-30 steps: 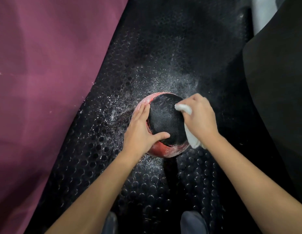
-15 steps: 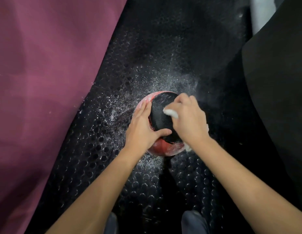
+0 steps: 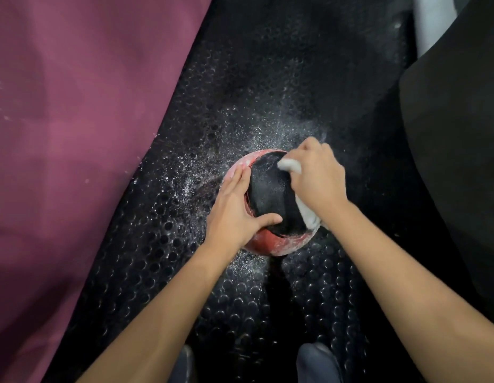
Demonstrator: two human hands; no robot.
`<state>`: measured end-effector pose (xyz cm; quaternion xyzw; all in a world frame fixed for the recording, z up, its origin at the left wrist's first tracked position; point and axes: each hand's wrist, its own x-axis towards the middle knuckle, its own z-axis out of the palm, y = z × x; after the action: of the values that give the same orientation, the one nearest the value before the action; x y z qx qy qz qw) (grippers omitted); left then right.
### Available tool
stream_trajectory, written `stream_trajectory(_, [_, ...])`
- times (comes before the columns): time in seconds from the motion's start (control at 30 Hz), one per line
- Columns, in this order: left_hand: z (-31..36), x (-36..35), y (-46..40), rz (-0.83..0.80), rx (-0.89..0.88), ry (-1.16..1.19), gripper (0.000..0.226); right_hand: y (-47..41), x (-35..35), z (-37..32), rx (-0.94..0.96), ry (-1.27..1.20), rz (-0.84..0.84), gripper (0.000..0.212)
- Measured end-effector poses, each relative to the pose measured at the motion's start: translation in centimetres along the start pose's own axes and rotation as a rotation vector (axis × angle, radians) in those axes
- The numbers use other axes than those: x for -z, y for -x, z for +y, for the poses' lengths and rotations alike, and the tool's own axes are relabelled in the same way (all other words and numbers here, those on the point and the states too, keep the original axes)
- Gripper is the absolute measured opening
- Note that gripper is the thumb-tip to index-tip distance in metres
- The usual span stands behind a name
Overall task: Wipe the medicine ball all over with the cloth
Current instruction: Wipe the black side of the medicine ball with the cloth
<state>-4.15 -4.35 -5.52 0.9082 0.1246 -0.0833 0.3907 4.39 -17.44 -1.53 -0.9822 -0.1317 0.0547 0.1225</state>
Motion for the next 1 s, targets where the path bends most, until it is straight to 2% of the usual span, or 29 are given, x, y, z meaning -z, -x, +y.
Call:
stream_trajectory(0.23, [-0.2, -0.1, 0.0, 0.041, -0.006, 0.048, 0.109, -1.8, -0.6, 0.7, -0.048, -0.010, -0.004, 0.029])
stream_trajectory(0.43, [-0.3, -0.5, 0.0, 0.023, 0.000, 0.078, 0.120, -2.6, -0.5, 1.6, -0.033, -0.014, -0.013, 0.022])
stream_trajectory(0.63, [-0.2, 0.1, -0.9, -0.010, 0.018, 0.082, 0.121, 0.3, -0.5, 0.5, 0.216, 0.007, 0.004, 0.018])
stream_trajectory(0.8, [0.1, -0.2, -0.7, 0.001, 0.004, 0.071, 0.119, -2.9, -0.3, -0.1, 0.179, 0.031, -0.041, 0.023])
stream_trajectory(0.93, [0.0, -0.1, -0.8, -0.001, 0.011, 0.080, 0.120, -0.3, 0.0, -0.5, 0.371, 0.059, -0.086, 0.022])
stream_trajectory(1.0, [0.2, -0.4, -0.6, -0.006, -0.009, 0.066, 0.119, -1.5, 0.4, 0.0, 0.346, 0.035, -0.100, 0.022])
